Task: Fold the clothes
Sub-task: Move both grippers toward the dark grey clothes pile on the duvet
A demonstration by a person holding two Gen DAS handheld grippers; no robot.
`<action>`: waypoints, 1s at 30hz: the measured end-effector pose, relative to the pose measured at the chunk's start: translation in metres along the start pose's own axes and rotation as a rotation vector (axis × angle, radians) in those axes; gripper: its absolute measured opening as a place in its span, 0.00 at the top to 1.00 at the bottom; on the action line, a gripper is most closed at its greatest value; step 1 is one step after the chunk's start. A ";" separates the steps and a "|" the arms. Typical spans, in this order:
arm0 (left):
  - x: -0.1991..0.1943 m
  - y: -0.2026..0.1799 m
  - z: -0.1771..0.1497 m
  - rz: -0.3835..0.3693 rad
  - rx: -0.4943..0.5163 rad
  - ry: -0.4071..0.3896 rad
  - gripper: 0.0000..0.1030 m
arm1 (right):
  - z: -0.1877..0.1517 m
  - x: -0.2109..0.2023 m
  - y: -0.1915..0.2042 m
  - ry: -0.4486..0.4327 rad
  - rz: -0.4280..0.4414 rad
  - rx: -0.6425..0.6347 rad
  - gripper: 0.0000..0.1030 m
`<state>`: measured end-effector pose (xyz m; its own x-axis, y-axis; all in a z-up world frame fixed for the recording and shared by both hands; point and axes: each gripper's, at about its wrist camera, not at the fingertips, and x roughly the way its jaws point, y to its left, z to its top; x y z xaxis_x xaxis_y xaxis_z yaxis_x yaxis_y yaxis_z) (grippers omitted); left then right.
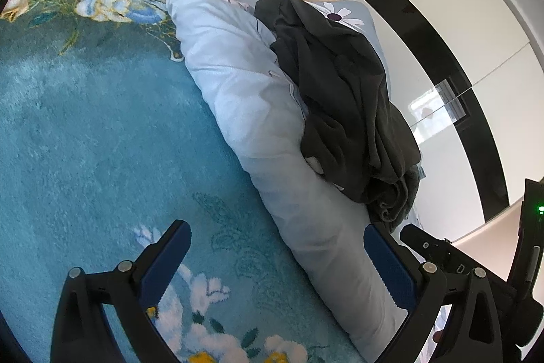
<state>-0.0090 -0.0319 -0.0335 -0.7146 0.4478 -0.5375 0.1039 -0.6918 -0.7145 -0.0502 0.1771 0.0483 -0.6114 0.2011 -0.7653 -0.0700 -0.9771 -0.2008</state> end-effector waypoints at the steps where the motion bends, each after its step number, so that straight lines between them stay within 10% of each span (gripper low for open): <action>1: 0.001 0.000 0.000 -0.001 0.000 0.002 0.00 | 0.000 0.000 0.000 0.000 0.000 -0.001 0.15; 30: 0.001 0.002 -0.003 -0.006 -0.011 -0.002 0.00 | -0.004 0.011 0.007 0.027 0.004 -0.023 0.15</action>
<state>-0.0078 -0.0309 -0.0367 -0.7166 0.4511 -0.5320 0.1069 -0.6827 -0.7228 -0.0546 0.1732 0.0363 -0.5900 0.1993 -0.7824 -0.0492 -0.9761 -0.2116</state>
